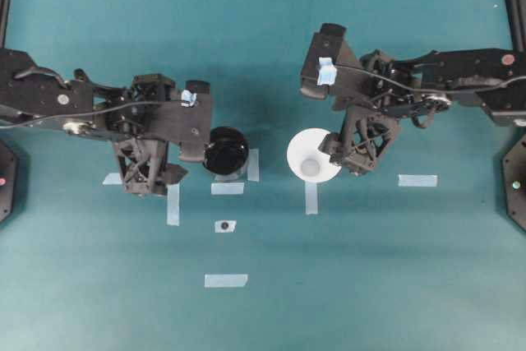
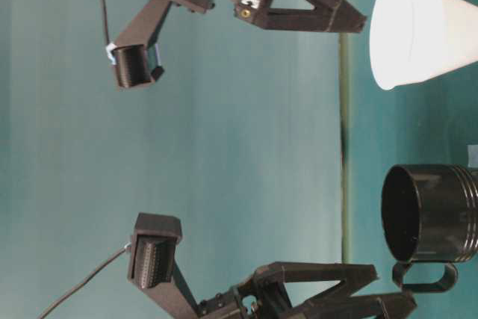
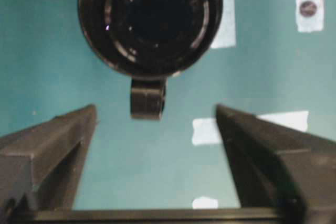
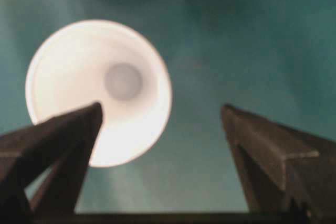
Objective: Holding the cup holder with the left arm, the right arm places the cup into the cup holder.
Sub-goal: 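Lower left gripper onto black holder rim and right gripper onto white cup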
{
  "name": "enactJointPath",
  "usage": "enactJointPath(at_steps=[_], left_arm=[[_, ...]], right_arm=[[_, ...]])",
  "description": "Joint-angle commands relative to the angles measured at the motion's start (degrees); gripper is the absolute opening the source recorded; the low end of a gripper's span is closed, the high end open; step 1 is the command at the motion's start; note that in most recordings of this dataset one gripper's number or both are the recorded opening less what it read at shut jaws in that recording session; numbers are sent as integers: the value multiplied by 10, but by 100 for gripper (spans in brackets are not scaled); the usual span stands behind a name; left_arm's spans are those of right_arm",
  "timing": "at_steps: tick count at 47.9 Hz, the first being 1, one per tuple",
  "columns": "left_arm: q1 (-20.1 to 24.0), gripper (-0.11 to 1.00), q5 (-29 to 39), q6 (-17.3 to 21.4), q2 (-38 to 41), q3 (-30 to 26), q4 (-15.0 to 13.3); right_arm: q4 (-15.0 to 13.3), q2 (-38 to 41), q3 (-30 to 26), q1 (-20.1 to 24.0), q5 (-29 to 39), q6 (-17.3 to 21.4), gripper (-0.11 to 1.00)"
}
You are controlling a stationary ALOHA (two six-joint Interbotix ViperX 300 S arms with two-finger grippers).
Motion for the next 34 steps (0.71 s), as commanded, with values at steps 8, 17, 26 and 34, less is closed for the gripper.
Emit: enactJointPath(at_steps=[8,17,26,34], left_arm=[[-2,94,-3,1,11,-22,3],[1,94,-5,1,38,-30,3],[5,93,-15,4,73,-32,3],[7,93,-20,4,82,-37,3]], right_arm=[[-1,11,-14,1,-11,1,98],[-1,29,-14,-3,-18,0,98],[-1,43,-15,-4,-21,1,98],[-1,48,-14,-11,-25,0,98]])
